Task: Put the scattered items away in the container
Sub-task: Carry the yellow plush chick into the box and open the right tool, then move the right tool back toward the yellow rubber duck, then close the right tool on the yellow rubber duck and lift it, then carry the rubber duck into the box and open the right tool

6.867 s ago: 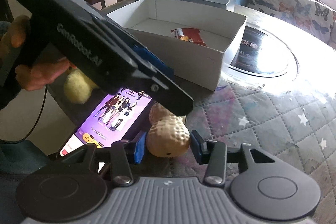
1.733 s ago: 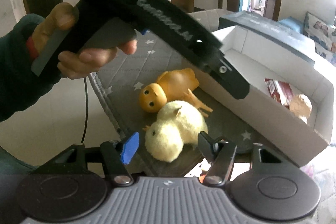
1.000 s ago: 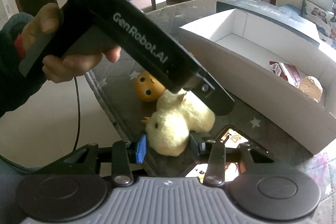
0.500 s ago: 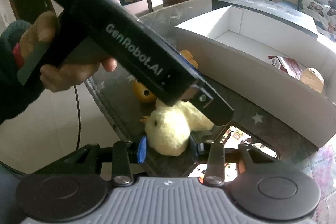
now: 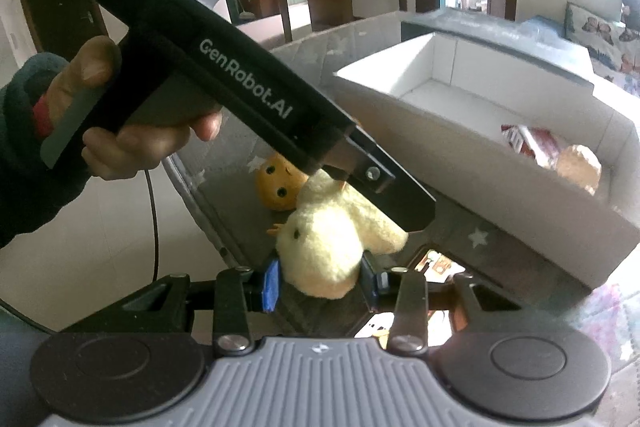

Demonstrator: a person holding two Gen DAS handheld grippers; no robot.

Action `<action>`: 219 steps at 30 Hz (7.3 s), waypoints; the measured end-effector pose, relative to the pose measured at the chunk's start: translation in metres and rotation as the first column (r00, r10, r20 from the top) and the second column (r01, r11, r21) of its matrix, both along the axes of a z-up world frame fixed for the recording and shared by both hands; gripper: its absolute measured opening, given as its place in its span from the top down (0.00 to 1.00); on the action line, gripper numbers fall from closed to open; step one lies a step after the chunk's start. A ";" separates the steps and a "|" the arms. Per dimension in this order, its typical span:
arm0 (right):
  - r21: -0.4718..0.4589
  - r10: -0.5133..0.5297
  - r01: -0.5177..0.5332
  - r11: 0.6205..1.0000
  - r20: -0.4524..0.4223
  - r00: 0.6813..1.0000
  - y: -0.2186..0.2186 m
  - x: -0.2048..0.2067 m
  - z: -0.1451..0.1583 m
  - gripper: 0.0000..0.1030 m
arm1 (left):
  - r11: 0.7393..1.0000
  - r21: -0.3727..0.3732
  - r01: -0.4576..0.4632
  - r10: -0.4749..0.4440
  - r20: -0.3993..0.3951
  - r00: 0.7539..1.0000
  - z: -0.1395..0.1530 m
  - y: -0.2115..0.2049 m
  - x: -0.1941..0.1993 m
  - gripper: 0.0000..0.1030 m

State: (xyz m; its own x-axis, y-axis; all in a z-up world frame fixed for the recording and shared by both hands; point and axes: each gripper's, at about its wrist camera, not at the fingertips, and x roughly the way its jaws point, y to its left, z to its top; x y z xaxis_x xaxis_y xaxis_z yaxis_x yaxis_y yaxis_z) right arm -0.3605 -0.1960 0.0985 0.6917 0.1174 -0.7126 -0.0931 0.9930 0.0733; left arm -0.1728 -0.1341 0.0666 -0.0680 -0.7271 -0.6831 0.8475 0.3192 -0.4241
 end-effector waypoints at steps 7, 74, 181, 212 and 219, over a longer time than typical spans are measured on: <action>-0.047 0.012 -0.009 0.999 0.074 0.997 -0.007 -0.005 0.033 0.61 | 0.996 -0.085 0.002 0.004 0.069 0.998 0.039 -0.001 -0.006 0.35; -0.095 0.005 0.006 0.995 0.119 0.993 -0.068 0.058 0.063 0.43 | 0.962 -0.146 -0.229 0.239 0.048 0.970 0.037 -0.012 0.091 0.35; -0.070 -0.233 0.242 0.968 0.115 0.966 -0.073 0.053 0.065 0.49 | 0.997 -0.059 -0.047 0.054 0.121 0.991 0.058 -0.086 0.072 0.42; -0.018 -0.319 0.319 0.948 0.016 0.948 -0.114 0.096 0.024 0.47 | 0.993 0.055 -0.102 0.101 0.032 0.994 -0.003 -0.127 0.120 0.42; -0.006 -0.318 0.318 0.948 0.039 0.947 -0.112 0.082 0.032 0.41 | 0.992 0.046 -0.116 0.114 0.040 0.993 0.001 -0.123 0.119 0.42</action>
